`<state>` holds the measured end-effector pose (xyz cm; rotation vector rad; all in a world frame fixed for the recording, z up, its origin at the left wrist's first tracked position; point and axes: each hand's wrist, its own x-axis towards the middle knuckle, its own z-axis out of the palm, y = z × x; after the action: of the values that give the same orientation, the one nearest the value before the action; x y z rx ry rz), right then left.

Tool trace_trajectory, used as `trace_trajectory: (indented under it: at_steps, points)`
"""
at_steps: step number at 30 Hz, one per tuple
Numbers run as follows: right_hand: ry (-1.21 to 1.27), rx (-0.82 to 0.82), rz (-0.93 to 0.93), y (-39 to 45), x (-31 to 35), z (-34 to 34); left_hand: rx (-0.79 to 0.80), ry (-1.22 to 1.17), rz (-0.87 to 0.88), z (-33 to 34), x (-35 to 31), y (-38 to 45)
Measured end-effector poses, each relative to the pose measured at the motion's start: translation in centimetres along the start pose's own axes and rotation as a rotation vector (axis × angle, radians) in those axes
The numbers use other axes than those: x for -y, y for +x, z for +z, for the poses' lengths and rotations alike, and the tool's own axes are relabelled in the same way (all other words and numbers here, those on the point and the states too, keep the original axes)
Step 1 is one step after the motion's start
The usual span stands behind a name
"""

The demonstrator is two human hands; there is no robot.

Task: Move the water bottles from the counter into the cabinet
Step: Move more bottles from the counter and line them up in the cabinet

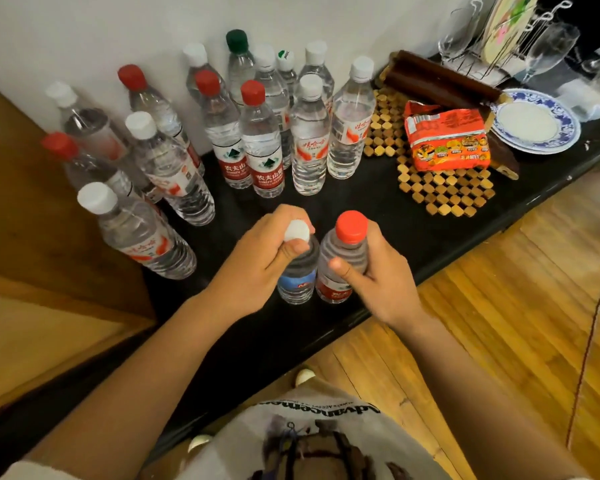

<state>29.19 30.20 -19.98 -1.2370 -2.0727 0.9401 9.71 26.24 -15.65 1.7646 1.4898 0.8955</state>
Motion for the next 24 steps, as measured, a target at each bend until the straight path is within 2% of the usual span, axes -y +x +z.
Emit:
trace_trajectory:
  at_steps: [4,7,11,15,20,24]
  points:
    - [-0.004,-0.025,-0.014,-1.9,1.2,1.6,-0.064,-0.094,0.020,-0.1,0.1,-3.0]
    - [0.126,-0.012,-0.034,-2.3,1.7,2.0,-0.098,-0.276,0.020,0.3,0.7,-3.5]
    - [0.344,0.044,-0.032,-2.4,0.5,2.4,-0.158,-0.469,-0.160,2.5,2.9,-4.4]
    - [0.359,0.125,0.041,-3.1,-2.3,4.0,-0.211,-0.490,-0.279,5.2,4.5,-5.0]
    - [0.306,0.051,0.069,-3.1,-2.9,4.7,-0.305,-0.494,-0.326,6.3,4.5,-4.5]
    - [0.305,0.060,0.078,-3.7,-2.2,5.3,-0.322,-0.496,-0.325,5.4,4.6,-5.2]
